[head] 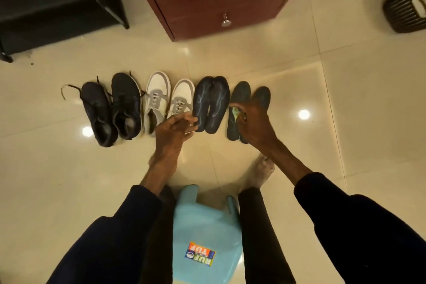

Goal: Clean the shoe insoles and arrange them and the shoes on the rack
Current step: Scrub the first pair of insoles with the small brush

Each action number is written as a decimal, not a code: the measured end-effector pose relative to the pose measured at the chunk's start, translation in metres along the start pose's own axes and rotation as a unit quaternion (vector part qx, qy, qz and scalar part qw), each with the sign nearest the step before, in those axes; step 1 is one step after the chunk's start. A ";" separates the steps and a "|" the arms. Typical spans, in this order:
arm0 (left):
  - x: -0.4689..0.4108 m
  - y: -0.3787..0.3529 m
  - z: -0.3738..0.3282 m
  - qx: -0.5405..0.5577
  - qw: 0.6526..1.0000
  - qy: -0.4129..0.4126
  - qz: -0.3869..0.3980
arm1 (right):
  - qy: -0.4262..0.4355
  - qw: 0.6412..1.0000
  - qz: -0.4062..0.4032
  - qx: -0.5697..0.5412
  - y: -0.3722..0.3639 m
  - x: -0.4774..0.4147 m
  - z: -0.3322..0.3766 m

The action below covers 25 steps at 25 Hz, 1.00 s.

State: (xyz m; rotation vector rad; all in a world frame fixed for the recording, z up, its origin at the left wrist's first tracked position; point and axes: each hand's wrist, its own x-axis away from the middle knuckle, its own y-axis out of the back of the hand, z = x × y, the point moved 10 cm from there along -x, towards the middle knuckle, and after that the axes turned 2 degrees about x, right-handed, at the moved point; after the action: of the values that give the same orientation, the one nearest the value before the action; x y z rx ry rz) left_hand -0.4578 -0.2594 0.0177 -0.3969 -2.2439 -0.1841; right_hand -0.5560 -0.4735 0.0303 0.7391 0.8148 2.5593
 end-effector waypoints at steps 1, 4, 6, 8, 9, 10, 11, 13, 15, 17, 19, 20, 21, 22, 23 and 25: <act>-0.001 -0.004 0.018 0.004 1.000 0.012 -0.004 | -0.007 1.000 0.015 -0.005 -0.011 0.003 -0.020; -0.010 -0.023 0.058 -0.015 1.000 0.025 0.001 | -0.038 0.999 0.021 -0.019 -0.028 0.007 -0.071; -0.014 -0.034 0.072 -0.022 0.999 0.027 0.009 | -0.064 0.998 0.028 -0.009 -0.038 0.011 -0.094; -0.015 -0.050 0.082 -0.030 0.998 0.039 0.025 | -0.110 0.994 0.017 0.006 -0.041 0.023 -0.117; -0.015 -0.057 0.085 -0.034 0.998 0.046 0.036 | -0.131 0.991 0.010 0.009 -0.042 0.031 -0.127; -0.015 -0.062 0.085 -0.038 0.997 0.051 0.047 | -0.149 0.989 0.005 0.007 -0.043 0.037 -0.132; -0.016 -0.068 0.084 -0.045 0.996 0.055 0.061 | -0.162 0.987 0.002 0.006 -0.043 0.042 -0.134; -0.018 -0.078 0.079 -0.065 0.992 0.055 0.090 | -0.164 0.986 -0.012 0.013 -0.039 0.044 -0.135; -0.025 -0.084 0.079 -0.089 0.988 0.049 0.114 | -0.159 0.987 -0.026 0.017 -0.038 0.039 -0.137; -0.035 -0.086 0.082 -0.114 0.985 0.036 0.128 | -0.158 0.987 -0.039 0.014 -0.040 0.032 -0.143; -0.052 -0.081 0.098 -0.137 0.982 0.030 0.126 | -0.154 0.987 -0.044 0.021 -0.051 0.023 -0.153; -0.061 -0.077 0.111 -0.143 0.982 0.034 0.119 | -0.154 0.987 -0.039 0.027 -0.059 0.019 -0.161; -0.071 -0.075 0.125 -0.149 0.982 0.037 0.109 | -0.154 0.987 -0.031 0.033 -0.066 0.017 -0.171; -0.080 -0.076 0.138 -0.155 0.982 0.037 0.100 | -0.152 0.987 -0.023 0.038 -0.071 0.014 -0.180; -0.092 -0.080 0.156 -0.170 0.981 0.033 0.092 | -0.146 0.988 -0.014 0.046 -0.076 0.010 -0.192; -0.119 -0.093 0.189 -0.220 0.973 0.010 0.073 | -0.113 0.991 0.000 0.075 -0.082 0.000 -0.211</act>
State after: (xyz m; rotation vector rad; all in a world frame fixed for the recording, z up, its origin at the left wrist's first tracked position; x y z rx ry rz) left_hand -0.5531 -0.3240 -0.1953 -0.7887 -2.1334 -0.6101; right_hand -0.6627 -0.5008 -0.1672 1.0524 0.9366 2.3754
